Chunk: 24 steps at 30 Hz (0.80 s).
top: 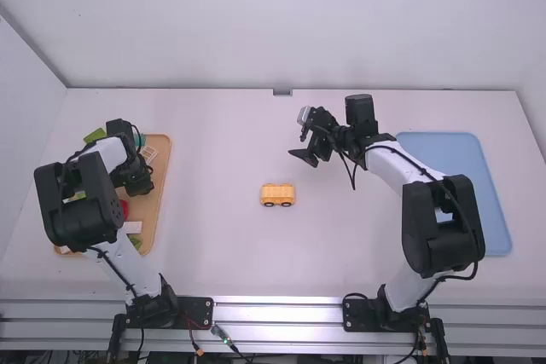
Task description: Assemble lego blocks to make yellow taxi
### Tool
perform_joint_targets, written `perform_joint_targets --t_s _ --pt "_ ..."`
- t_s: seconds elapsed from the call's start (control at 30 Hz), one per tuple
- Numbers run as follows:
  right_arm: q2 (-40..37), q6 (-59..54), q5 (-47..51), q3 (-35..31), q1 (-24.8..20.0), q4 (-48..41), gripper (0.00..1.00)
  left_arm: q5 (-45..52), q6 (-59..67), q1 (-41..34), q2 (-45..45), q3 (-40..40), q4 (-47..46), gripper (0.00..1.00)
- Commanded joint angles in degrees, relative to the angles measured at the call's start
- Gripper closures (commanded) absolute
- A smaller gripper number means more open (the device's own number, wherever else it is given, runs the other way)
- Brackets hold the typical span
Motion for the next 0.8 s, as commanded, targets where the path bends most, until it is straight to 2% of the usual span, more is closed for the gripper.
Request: perform_joint_targets --t_s 0.0,0.3,0.33,0.37,0.43,0.5,0.53,0.7,0.77 --pt "0.5 0.2 -0.3 -0.1 0.2 -0.2 0.01 -1.2 -0.2 -0.2 0.5 -1.8 0.7 0.52" --pt "0.5 0.2 -0.3 -0.1 0.2 -0.2 0.01 0.2 1.2 -0.2 0.5 -3.5 3.8 0.74" --pt "0.5 0.2 -0.3 -0.1 0.2 -0.2 0.01 0.3 1.1 -0.2 0.5 -3.1 3.4 0.75" --pt "0.5 0.2 -0.3 -0.1 0.2 -0.2 0.01 0.7 1.1 -0.1 0.3 -2.6 2.4 0.81" --pt "0.5 0.2 -0.3 -0.1 0.2 -0.2 0.01 1.2 1.1 0.3 0.0 -2.0 0.9 0.82" --pt "0.5 0.2 -0.3 -0.1 0.2 -0.2 0.01 1.9 2.1 0.3 -0.4 -0.7 -1.2 0.92" --pt "0.5 0.2 -0.3 -0.1 0.2 -0.2 0.01 2.1 2.7 0.2 -0.6 0.2 -2.2 0.94" --pt "0.5 0.2 -0.3 -0.1 0.2 -0.2 0.01 3.8 7.0 0.7 -1.3 4.0 -6.0 0.95" --pt "0.5 0.2 -0.3 -0.1 0.2 -0.2 0.01 4.4 9.4 0.7 -1.3 5.6 -6.6 0.89"
